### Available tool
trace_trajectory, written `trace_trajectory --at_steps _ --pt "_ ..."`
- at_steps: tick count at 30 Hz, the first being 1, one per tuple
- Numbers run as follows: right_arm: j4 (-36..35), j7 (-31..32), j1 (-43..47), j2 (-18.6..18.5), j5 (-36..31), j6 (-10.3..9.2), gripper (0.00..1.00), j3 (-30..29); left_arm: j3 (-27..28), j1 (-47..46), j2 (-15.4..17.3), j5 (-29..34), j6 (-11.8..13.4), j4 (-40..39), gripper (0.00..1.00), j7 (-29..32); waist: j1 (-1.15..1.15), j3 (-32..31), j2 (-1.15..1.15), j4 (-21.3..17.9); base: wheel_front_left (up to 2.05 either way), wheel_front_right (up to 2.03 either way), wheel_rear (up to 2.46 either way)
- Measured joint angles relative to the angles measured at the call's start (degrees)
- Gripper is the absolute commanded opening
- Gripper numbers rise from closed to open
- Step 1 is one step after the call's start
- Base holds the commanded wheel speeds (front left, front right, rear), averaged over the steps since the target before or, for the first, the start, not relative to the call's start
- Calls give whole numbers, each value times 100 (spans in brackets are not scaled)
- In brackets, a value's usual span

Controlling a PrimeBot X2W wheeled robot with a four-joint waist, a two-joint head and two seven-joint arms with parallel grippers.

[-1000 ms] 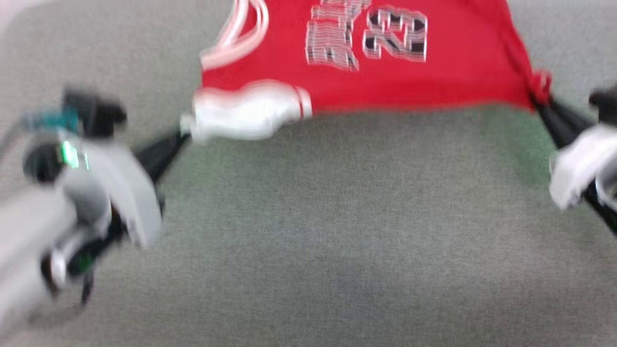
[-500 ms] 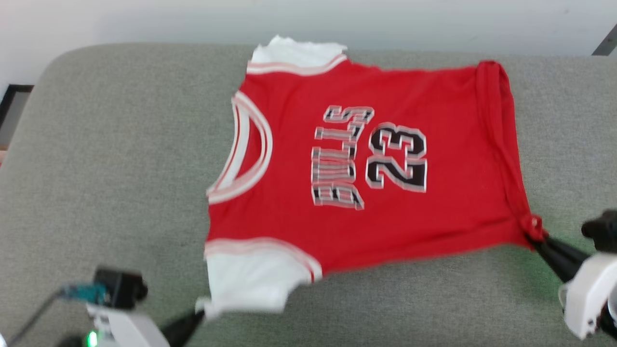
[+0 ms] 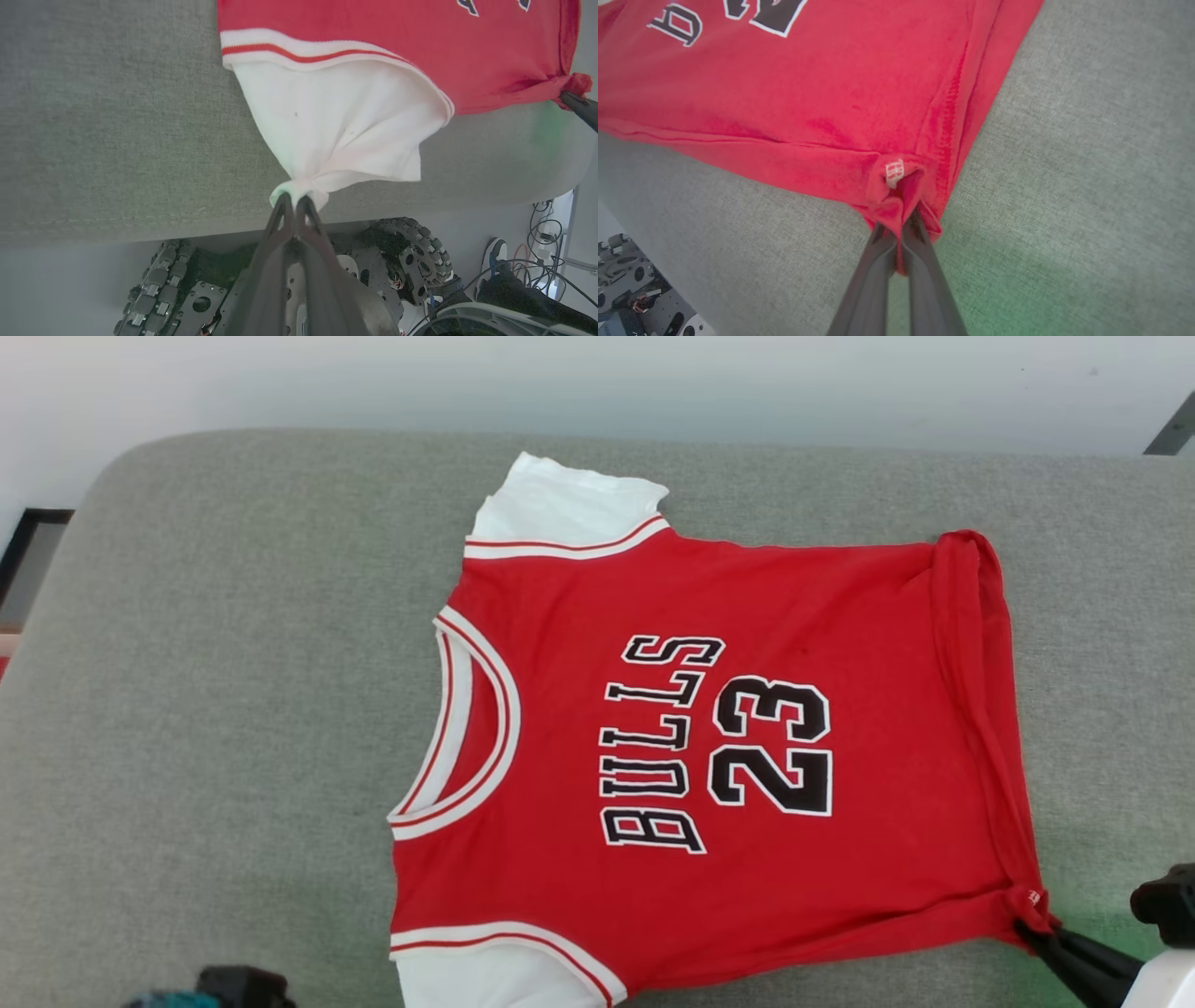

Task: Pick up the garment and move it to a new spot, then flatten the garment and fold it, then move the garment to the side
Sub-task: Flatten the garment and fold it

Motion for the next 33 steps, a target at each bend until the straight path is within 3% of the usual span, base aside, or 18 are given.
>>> trace_trajectory --at_steps 8,14,19,25,33 --pt "-435 220 194 386 -158 0 0 -569 261 -626 449 580 279 -342 0 154 0 52 0 -238 0 0 0" --pt "-617 539 -201 776 -454 0 0 -806 469 -1527 834 1307 289 -357 0 878 0 110 0 -496 0 0 0" --pt "-527 803 -715 1125 -746 0 0 -934 619 -2336 809 1900 -171 56 0 1621 0 177 0 -693 0 0 0" --pt "-170 1083 -1369 1472 -1055 0 0 -968 648 -3139 244 2362 -937 1065 0 2368 0 322 0 -807 0 0 0" --pt "515 1529 -2096 1807 -1230 0 0 -773 532 -3630 -557 2381 -1880 2725 0 2867 0 513 0 -873 0 0 0"
